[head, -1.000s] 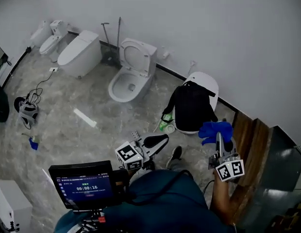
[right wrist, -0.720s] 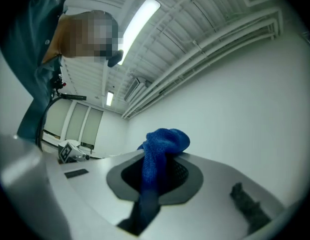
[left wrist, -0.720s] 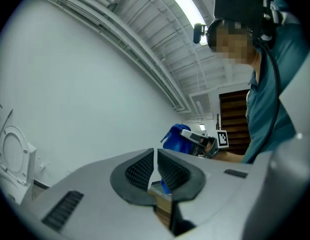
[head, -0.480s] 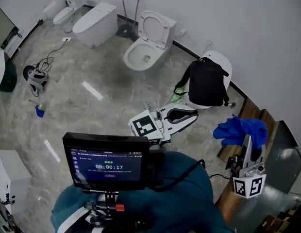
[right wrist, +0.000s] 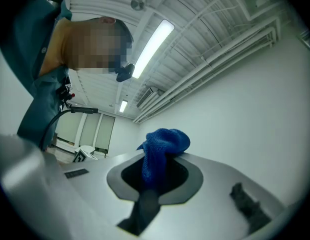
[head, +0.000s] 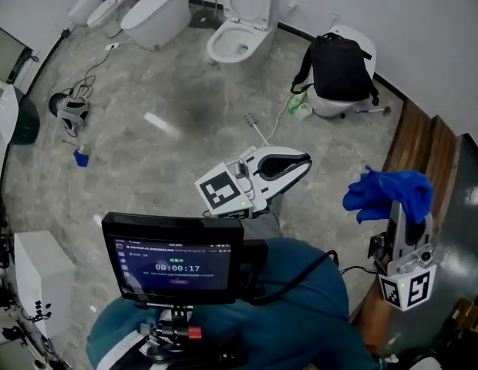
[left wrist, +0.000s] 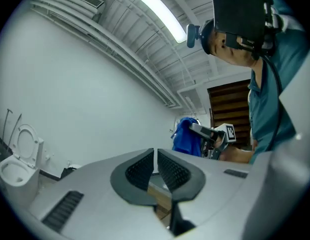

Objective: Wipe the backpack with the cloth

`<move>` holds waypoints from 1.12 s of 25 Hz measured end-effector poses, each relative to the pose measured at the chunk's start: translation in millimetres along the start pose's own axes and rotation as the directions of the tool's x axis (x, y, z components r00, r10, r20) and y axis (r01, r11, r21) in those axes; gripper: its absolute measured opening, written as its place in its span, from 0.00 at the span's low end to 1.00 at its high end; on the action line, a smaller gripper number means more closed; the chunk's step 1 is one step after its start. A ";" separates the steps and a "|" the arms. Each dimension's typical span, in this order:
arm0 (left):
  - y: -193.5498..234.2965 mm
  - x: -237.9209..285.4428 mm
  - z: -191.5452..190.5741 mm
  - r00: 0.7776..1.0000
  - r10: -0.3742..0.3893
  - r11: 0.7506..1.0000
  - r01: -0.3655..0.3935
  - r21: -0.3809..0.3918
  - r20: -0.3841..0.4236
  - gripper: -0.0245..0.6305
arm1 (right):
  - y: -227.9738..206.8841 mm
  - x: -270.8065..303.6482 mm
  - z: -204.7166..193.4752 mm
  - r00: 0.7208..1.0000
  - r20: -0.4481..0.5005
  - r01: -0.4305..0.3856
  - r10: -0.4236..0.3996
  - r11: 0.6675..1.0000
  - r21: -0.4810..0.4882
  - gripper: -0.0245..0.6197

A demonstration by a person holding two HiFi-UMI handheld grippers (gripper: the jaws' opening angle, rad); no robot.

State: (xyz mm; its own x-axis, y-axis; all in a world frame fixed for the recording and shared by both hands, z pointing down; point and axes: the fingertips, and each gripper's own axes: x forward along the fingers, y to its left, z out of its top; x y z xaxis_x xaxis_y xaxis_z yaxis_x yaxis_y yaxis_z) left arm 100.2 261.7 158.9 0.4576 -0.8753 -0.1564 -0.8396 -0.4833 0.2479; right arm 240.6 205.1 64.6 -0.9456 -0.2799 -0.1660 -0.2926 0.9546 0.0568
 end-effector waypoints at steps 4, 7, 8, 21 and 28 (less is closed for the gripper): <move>-60.0 -33.9 -15.1 0.999 0.016 1.000 -0.016 0.005 -0.043 0.08 | 37.7 -57.5 -11.2 0.999 -0.022 0.025 -0.023 0.995 0.099 0.09; -89.9 -68.4 -6.5 0.996 0.062 0.997 -0.059 0.053 -0.065 0.08 | 69.1 -71.9 -8.8 0.999 -0.034 -0.010 0.014 0.991 0.133 0.09; -97.2 -82.5 -3.0 0.995 0.082 0.995 -0.078 0.055 -0.064 0.08 | 80.7 -74.8 -5.2 0.999 -0.031 -0.022 0.027 0.992 0.128 0.09; -132.7 -186.4 24.3 0.994 0.108 0.993 -0.107 0.051 -0.027 0.08 | 187.1 -71.0 3.2 0.998 -0.039 -0.049 0.054 0.991 0.125 0.09; -140.3 -263.6 32.2 1.000 0.002 1.000 -0.002 -0.002 -0.019 0.08 | 274.0 -61.9 43.8 1.000 -0.004 0.029 -0.028 0.998 0.064 0.09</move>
State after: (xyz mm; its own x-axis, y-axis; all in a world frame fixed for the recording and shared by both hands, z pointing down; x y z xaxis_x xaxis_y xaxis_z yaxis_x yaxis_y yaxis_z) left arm 87.9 560.7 134.5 0.4617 -0.8763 -0.1377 -0.8398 -0.4818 0.2502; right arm 225.1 488.5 47.3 -0.9374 -0.3074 -0.1639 -0.3098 0.9507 -0.0112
